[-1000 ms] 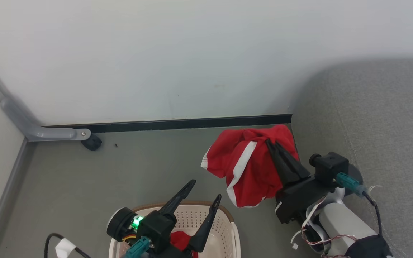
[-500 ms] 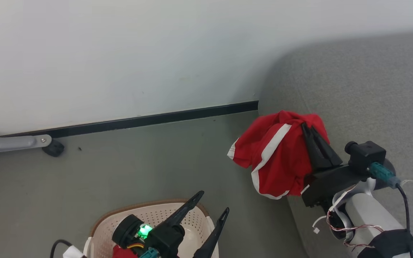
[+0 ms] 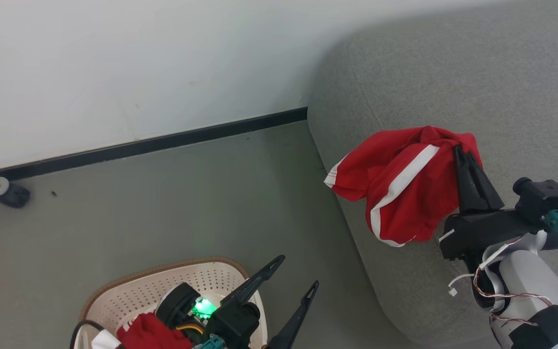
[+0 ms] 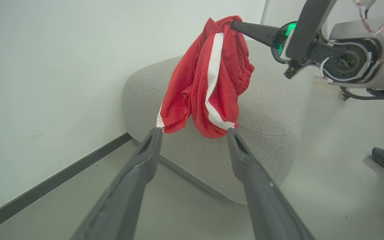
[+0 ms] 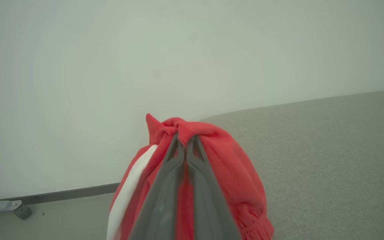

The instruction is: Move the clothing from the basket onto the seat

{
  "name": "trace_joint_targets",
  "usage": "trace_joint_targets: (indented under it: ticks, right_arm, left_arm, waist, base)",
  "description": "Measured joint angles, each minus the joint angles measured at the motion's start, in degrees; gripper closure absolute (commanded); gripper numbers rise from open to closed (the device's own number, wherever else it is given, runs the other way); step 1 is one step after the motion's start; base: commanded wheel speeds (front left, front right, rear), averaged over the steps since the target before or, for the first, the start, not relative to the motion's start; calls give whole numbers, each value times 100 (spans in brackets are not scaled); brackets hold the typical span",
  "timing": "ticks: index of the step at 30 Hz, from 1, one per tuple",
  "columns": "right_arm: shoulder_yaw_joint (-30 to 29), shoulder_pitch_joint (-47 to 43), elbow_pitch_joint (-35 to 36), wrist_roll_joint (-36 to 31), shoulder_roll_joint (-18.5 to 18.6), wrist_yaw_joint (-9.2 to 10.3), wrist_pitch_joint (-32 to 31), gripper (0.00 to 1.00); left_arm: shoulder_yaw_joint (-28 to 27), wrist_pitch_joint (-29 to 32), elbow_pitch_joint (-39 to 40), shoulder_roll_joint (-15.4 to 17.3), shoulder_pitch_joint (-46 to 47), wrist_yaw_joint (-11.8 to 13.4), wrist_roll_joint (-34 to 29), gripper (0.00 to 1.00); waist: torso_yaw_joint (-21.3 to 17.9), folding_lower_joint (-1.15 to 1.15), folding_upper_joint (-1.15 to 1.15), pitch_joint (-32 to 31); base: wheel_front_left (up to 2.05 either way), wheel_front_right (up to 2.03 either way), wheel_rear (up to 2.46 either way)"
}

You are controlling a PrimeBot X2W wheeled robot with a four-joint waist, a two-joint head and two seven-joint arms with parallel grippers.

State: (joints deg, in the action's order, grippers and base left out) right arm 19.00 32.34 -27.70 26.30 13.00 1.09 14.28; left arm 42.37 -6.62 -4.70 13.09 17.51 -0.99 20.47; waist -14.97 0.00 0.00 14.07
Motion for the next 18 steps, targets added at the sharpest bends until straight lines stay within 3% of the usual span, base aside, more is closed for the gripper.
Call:
trace_joint_targets:
  ticks: [18]
  right_arm:
    - [-989,504,201,52,289,119,1,100]
  left_arm:
    - [32,352,246,143,515,-20,-199,0]
  waist:
    - [-614,1,1,797]
  base:
    - [0,0,0]
